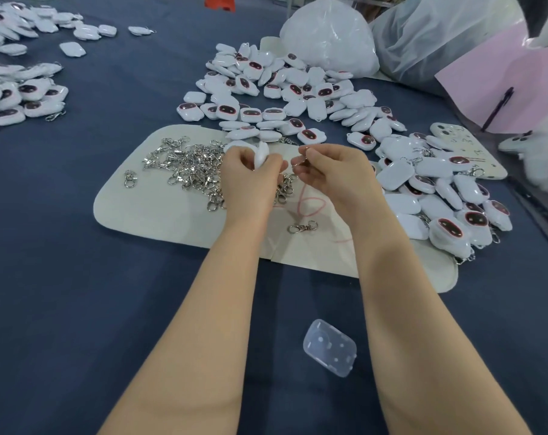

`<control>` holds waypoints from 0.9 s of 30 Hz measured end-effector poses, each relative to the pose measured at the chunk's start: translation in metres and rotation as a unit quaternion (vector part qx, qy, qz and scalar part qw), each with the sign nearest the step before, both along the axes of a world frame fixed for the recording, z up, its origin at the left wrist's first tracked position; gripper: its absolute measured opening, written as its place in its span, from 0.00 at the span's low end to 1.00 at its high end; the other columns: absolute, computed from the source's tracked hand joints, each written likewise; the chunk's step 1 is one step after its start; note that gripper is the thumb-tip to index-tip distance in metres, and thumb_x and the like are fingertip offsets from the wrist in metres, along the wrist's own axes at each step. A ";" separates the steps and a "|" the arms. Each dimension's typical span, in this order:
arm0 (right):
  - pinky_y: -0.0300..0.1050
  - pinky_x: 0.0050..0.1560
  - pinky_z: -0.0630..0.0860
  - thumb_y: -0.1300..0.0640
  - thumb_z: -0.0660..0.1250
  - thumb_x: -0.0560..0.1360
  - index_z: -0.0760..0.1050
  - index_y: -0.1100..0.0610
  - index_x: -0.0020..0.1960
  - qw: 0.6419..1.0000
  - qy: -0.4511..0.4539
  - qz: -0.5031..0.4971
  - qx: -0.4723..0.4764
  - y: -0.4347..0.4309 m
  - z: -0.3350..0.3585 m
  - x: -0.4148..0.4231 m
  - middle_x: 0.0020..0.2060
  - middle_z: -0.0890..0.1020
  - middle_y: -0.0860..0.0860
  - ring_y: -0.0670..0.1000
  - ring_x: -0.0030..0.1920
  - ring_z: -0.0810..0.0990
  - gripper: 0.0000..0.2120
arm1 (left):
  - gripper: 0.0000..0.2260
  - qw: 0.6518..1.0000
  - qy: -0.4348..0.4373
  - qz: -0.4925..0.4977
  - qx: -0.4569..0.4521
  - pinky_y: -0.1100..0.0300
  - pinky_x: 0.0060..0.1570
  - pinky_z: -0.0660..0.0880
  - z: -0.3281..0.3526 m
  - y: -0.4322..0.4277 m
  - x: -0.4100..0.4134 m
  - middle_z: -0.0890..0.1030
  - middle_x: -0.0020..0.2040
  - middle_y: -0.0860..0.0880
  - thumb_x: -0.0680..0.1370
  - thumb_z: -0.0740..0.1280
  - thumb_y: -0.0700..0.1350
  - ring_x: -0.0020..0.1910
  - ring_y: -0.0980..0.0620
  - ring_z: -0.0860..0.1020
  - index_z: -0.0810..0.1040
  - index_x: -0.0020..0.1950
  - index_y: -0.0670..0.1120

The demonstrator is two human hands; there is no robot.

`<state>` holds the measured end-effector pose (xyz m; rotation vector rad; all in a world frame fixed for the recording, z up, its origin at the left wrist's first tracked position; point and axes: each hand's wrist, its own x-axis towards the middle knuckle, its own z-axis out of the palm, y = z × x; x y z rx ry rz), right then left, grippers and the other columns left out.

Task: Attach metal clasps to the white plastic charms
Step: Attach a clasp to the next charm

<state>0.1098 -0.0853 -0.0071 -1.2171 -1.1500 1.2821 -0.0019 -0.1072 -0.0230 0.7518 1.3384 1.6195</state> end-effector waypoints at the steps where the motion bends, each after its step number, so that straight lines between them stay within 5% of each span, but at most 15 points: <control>1: 0.34 0.37 0.77 0.66 0.60 0.79 0.76 0.63 0.51 1.000 -0.001 0.002 0.003 0.000 0.001 0.000 0.38 0.81 0.55 0.45 0.33 0.80 0.07 | 0.09 1.000 0.025 0.007 -0.001 0.49 0.47 0.79 -0.001 0.000 0.000 0.77 0.40 0.43 0.73 0.67 0.36 0.38 0.49 0.83 0.67 0.42 0.44; 4: 0.34 0.35 0.75 0.66 0.60 0.79 0.77 0.58 0.48 0.999 -0.039 0.020 0.028 -0.001 0.004 0.002 0.37 0.81 0.52 0.44 0.33 0.77 0.08 | 0.08 0.998 0.068 0.019 0.000 0.49 0.44 0.76 0.000 0.001 0.001 0.77 0.42 0.44 0.74 0.65 0.38 0.36 0.50 0.77 0.67 0.43 0.48; 7: 0.35 0.36 0.72 0.65 0.59 0.79 0.78 0.56 0.49 0.993 -0.086 0.058 0.051 -0.002 0.006 0.004 0.36 0.80 0.49 0.44 0.34 0.74 0.10 | 0.06 0.991 0.135 -0.014 0.017 0.59 0.41 0.72 0.000 0.001 0.002 0.77 0.44 0.49 0.76 0.66 0.40 0.36 0.53 0.74 0.73 0.51 0.49; 12: 0.39 0.39 0.73 0.63 0.60 0.79 0.76 0.55 0.53 0.984 -0.150 0.074 0.067 -0.002 0.007 0.005 0.37 0.79 0.50 0.45 0.34 0.75 0.08 | 0.05 0.982 0.171 -0.069 0.029 0.57 0.52 0.76 0.004 -0.004 0.004 0.83 0.47 0.47 0.76 0.68 0.42 0.47 0.52 0.80 0.81 0.49 0.45; 16: 0.39 0.40 0.74 0.61 0.61 0.79 0.74 0.54 0.52 0.975 -0.191 0.089 0.076 -0.003 0.008 0.005 0.34 0.79 0.48 0.45 0.33 0.76 0.05 | 0.03 0.978 0.196 -0.071 0.034 0.53 0.51 0.77 0.003 -0.004 0.005 0.82 0.45 0.46 0.76 0.66 0.41 0.46 0.48 0.80 0.80 0.47 0.44; 20: 0.40 0.43 0.73 0.60 0.64 0.77 0.76 0.53 0.51 0.980 -0.184 0.068 0.041 -0.003 0.007 0.007 0.37 0.81 0.49 0.45 0.37 0.77 0.05 | 0.04 0.976 0.212 -0.041 0.038 0.65 0.39 0.71 0.000 0.000 0.004 0.77 0.37 0.56 0.78 0.65 0.41 0.36 0.60 0.74 0.77 0.44 0.47; 24: 0.40 0.50 0.73 0.61 0.64 0.75 0.76 0.53 0.50 0.978 -0.197 -0.033 0.061 0.001 0.006 0.009 0.42 0.79 0.45 0.46 0.45 0.77 0.07 | 0.03 0.978 0.204 -0.020 0.023 0.73 0.35 0.68 -0.003 0.003 0.004 0.76 0.37 0.57 0.78 0.64 0.42 0.36 0.63 0.72 0.77 0.46 0.46; 27: 0.43 0.54 0.75 0.62 0.66 0.74 0.77 0.53 0.47 0.974 -0.200 -0.017 0.104 -0.001 0.006 0.003 0.40 0.79 0.43 0.45 0.47 0.78 0.05 | 0.03 0.978 0.205 -0.019 0.024 0.68 0.39 0.69 -0.002 0.003 0.003 0.76 0.37 0.56 0.78 0.64 0.42 0.37 0.60 0.73 0.77 0.45 0.46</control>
